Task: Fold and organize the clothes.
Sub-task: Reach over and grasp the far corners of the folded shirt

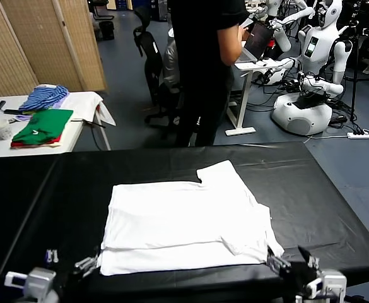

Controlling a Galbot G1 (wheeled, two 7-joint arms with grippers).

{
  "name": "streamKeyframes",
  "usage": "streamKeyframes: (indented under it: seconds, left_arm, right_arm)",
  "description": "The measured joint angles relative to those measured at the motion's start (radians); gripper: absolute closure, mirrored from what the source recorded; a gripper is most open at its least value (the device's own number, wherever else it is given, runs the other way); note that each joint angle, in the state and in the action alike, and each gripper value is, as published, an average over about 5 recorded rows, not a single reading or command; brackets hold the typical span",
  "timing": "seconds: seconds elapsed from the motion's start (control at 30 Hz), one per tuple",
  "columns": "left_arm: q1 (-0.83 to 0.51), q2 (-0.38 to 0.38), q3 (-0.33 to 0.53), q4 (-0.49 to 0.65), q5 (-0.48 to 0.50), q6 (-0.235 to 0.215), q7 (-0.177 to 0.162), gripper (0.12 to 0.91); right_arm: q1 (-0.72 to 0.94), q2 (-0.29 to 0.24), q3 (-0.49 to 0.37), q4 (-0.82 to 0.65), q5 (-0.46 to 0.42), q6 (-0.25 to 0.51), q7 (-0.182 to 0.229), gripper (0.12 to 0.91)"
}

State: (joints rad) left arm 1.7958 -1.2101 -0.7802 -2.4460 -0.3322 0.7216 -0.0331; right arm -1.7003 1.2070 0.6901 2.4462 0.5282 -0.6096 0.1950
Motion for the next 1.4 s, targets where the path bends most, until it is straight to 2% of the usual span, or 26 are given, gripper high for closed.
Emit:
streamKeyframes:
  seconds: [0.13, 0.23, 0.4, 0.57, 0.77, 0.97, 1.23, 1.4]
  left_arm:
    - [-0.108, 0.02, 0.025, 0.065, -0.126, -0.068, -0.023, 0.123]
    - [-0.183, 0.038, 0.045, 0.125, -0.186, -0.108, -0.03, 0.123]
    - [-0.293, 0.058, 0.082, 0.221, -0.234, -0.141, -0.035, 0.123]
    - [-0.384, 0.065, 0.129, 0.311, -0.217, -0.15, -0.035, 0.123]
    - [-0.479, 0.069, 0.191, 0.428, -0.151, -0.188, -0.019, 0.123]
    - [-0.548, 0.069, 0.233, 0.523, -0.121, -0.21, -0.012, 0.123]
    - [-0.599, 0.072, 0.246, 0.593, -0.072, -0.242, -0.008, 0.123]
    - [-0.614, 0.076, 0.248, 0.618, -0.07, -0.231, -0.017, 0.123]
  right_arm:
    - [0.122, -0.053, -0.008, -0.095, 0.096, 0.037, -0.021, 0.118]
    - [0.223, -0.085, -0.027, -0.177, 0.135, 0.059, -0.043, 0.118]
    - [0.381, -0.115, -0.08, -0.311, 0.141, 0.053, -0.055, 0.118]
    - [0.529, -0.122, -0.161, -0.437, 0.112, 0.009, -0.058, 0.118]
    - [0.69, -0.098, -0.281, -0.589, 0.048, 0.015, -0.068, 0.118]
    - [0.813, -0.049, -0.384, -0.735, 0.001, 0.039, -0.07, 0.118]
    - [0.923, 0.019, -0.466, -0.914, -0.034, 0.075, -0.071, 0.118]
    - [0.968, 0.044, -0.498, -0.991, -0.033, 0.066, -0.066, 0.118]
